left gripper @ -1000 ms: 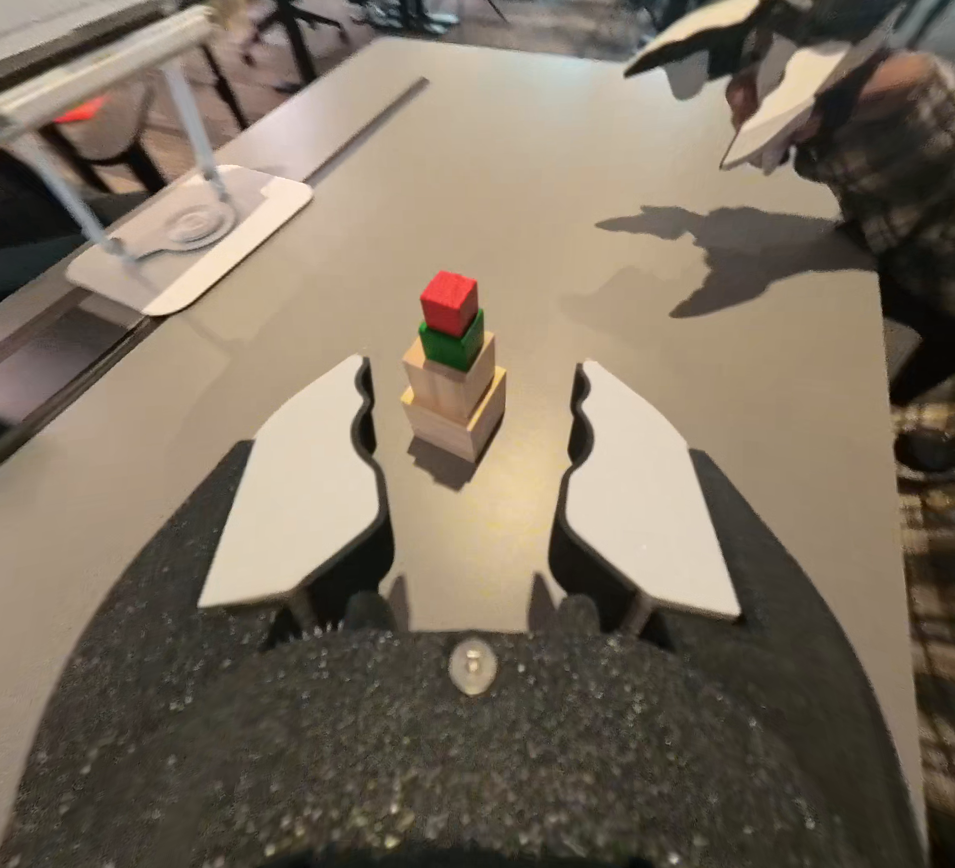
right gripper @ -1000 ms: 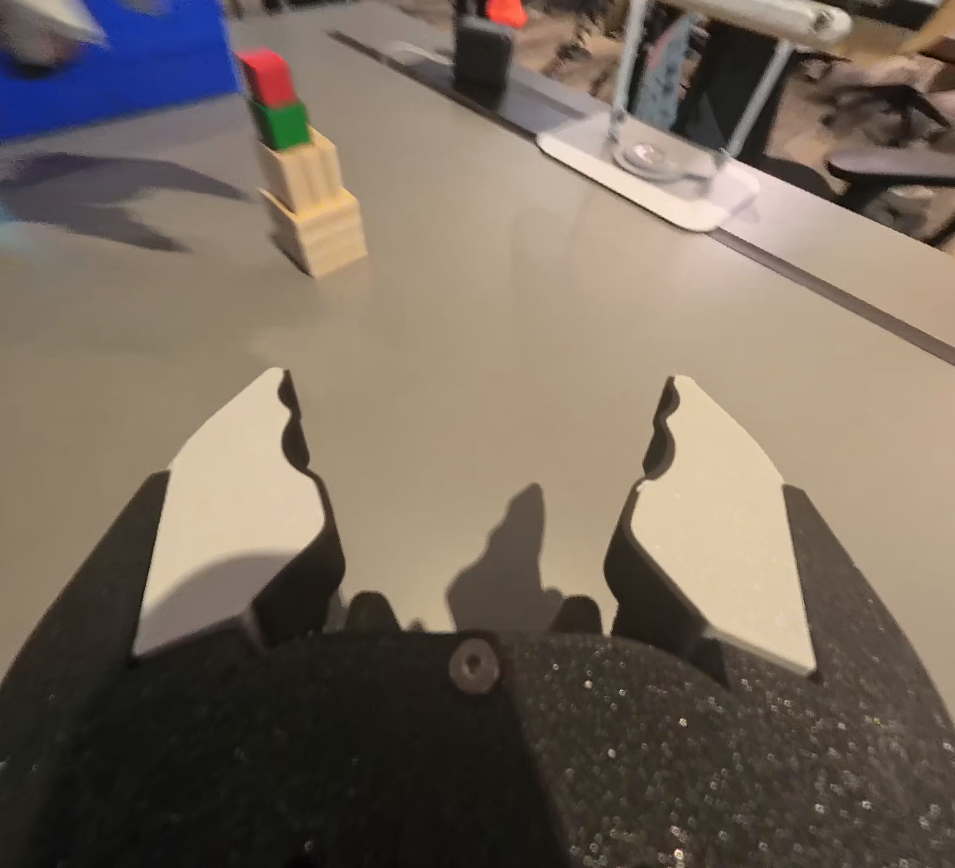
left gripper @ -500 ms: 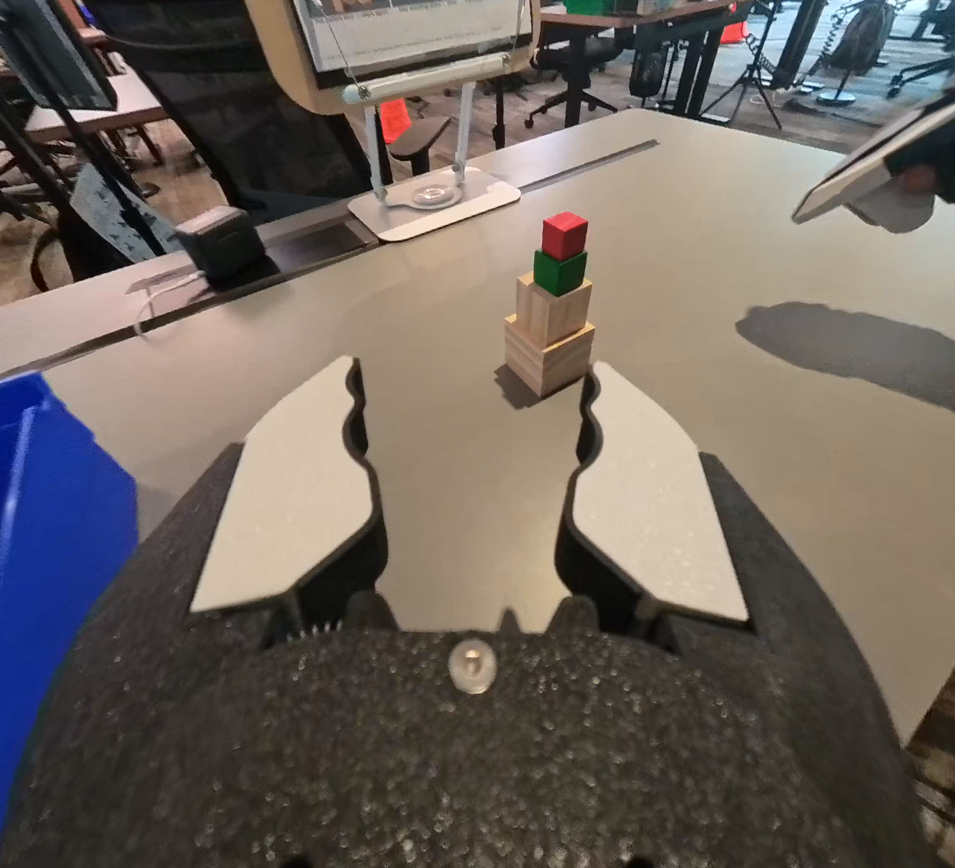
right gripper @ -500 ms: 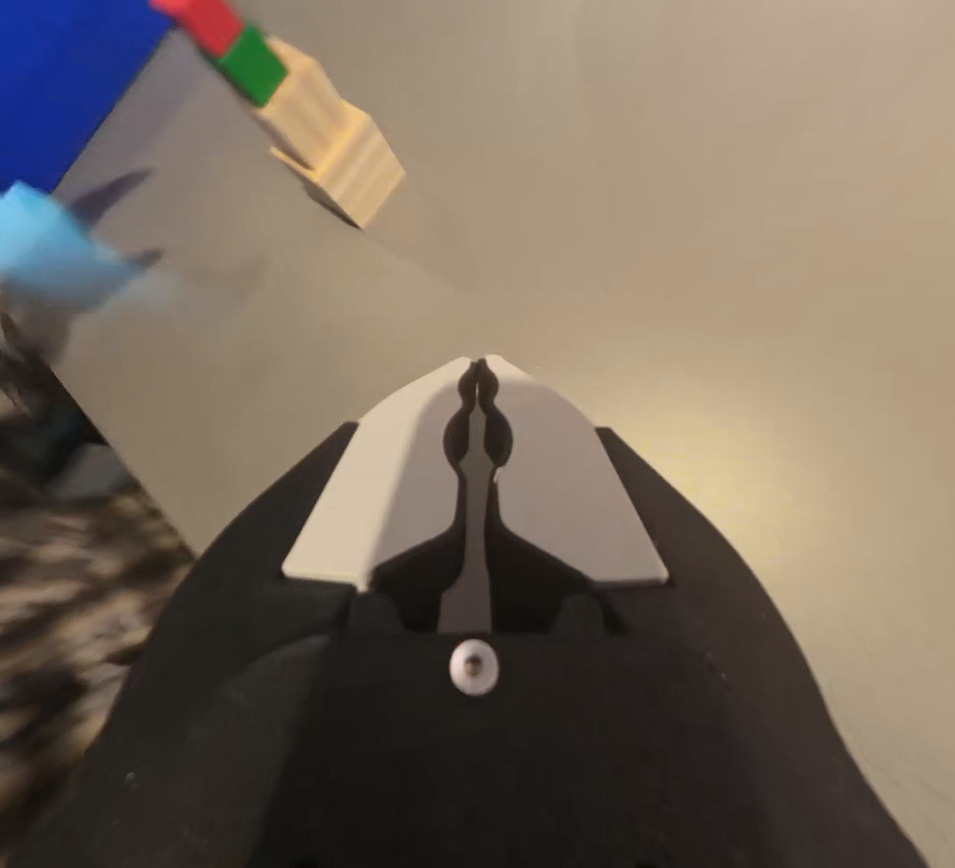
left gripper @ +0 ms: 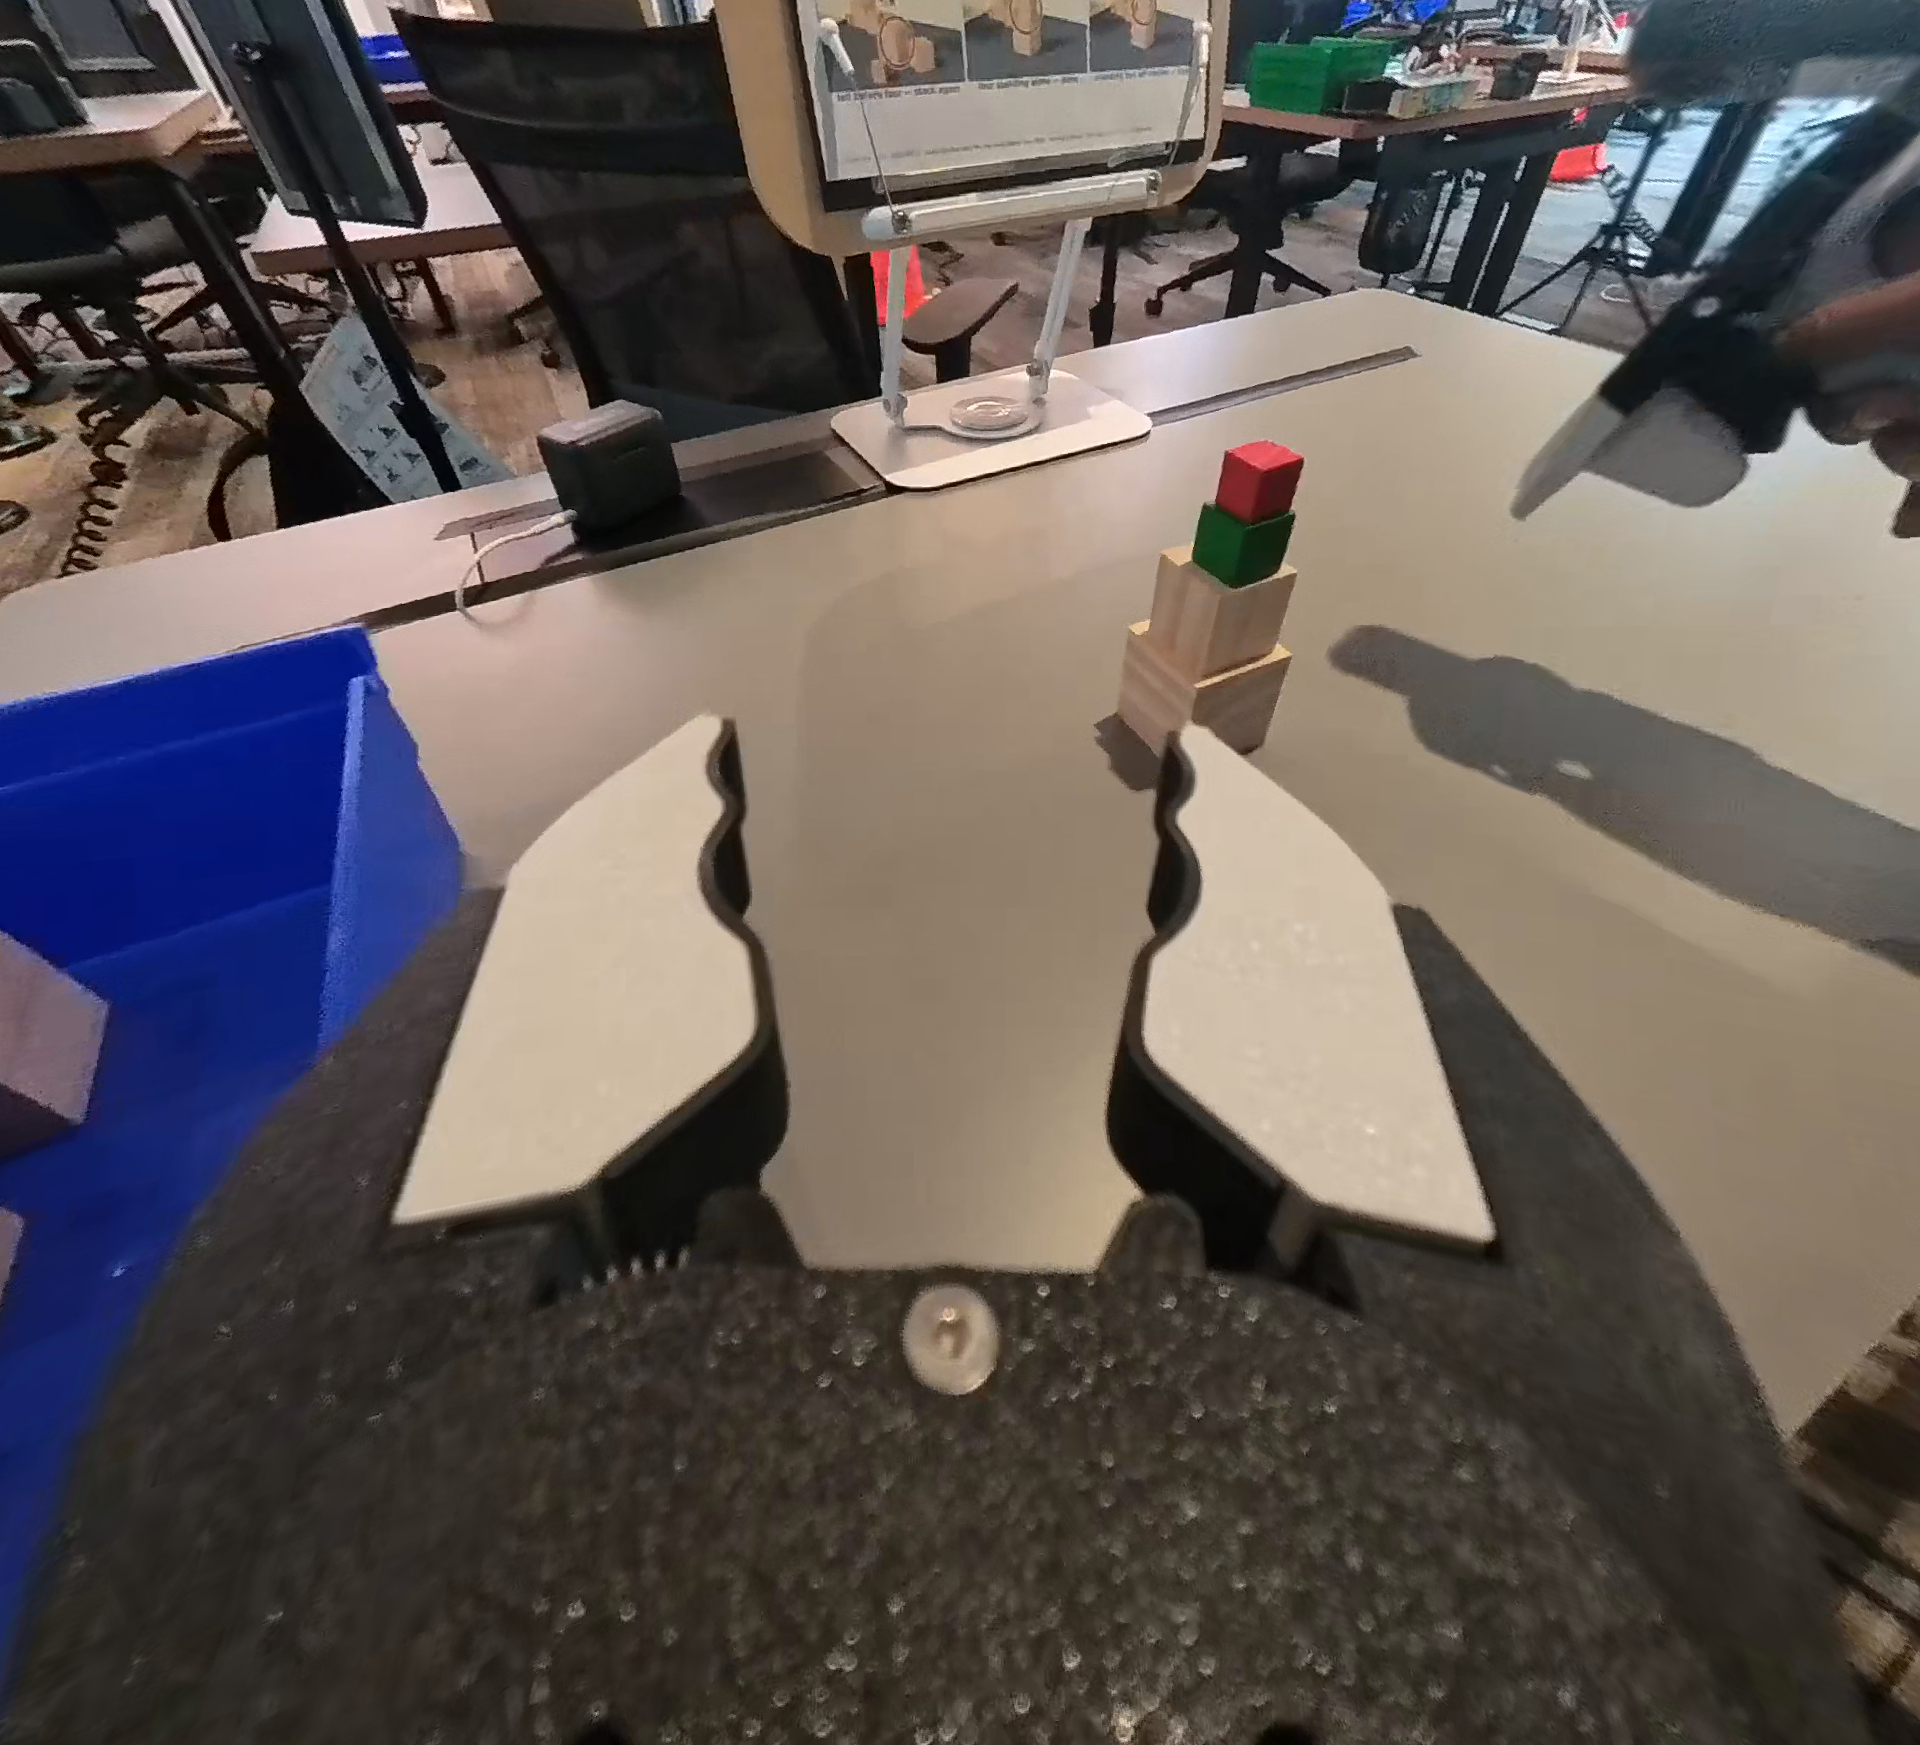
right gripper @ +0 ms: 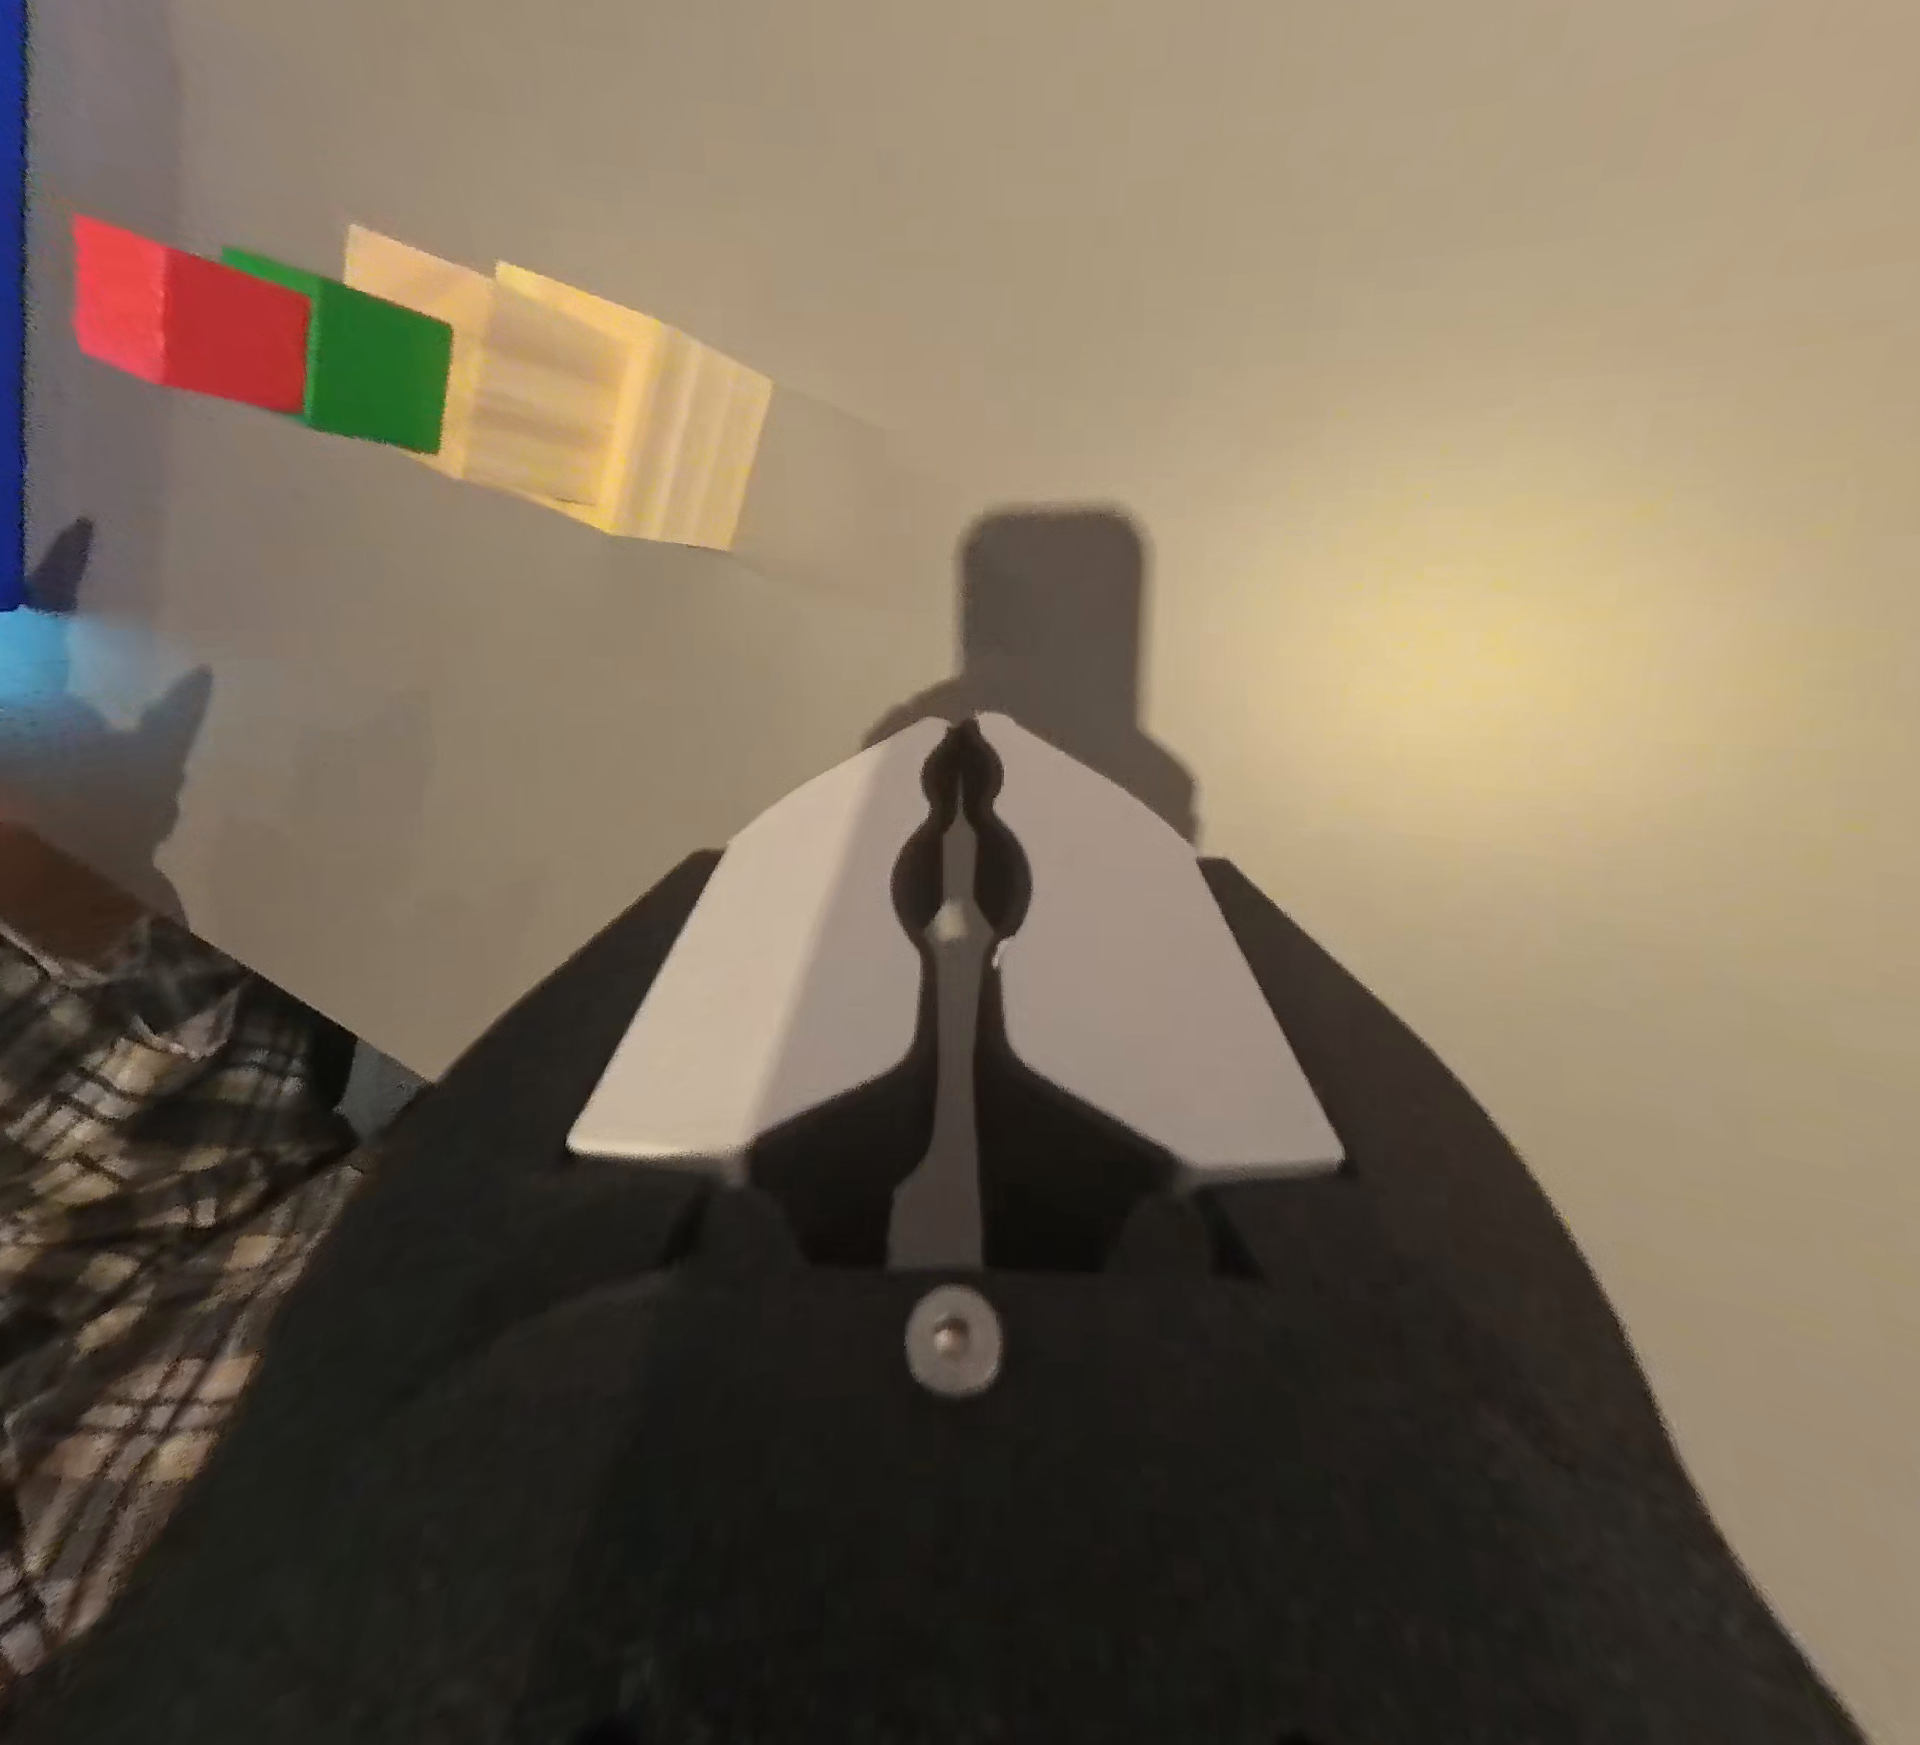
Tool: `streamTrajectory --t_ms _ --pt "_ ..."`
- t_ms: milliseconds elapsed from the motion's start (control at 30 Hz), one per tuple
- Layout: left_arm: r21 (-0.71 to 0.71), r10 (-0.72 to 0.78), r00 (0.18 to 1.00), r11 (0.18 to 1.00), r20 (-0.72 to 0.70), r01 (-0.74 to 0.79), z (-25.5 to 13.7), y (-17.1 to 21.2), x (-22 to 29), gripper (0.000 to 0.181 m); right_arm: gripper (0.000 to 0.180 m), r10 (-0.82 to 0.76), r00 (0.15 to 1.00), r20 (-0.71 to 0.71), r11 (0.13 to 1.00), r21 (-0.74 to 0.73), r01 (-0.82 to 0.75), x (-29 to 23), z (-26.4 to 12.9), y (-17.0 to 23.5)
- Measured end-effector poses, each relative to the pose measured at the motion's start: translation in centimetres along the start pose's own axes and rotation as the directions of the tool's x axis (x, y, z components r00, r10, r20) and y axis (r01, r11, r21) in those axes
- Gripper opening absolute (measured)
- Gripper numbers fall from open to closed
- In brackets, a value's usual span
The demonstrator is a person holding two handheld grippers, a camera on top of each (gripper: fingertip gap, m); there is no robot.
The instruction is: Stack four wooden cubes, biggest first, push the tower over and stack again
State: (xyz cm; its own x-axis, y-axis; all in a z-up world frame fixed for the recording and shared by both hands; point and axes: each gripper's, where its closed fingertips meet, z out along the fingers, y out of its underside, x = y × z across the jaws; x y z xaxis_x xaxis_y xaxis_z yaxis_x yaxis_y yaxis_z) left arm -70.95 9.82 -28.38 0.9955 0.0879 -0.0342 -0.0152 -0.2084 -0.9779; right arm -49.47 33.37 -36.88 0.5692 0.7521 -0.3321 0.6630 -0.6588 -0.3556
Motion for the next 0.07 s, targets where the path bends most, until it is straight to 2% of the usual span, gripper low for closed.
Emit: streamTrajectory --t_ms 67 --pt "0.001 0.011 1.0 1.0 -0.007 -0.011 0.13 0.02 0.3 0.075 0.0 0.015 1.0 -0.001 1.0 -0.016 -0.015 -0.79 1.04 -0.33"
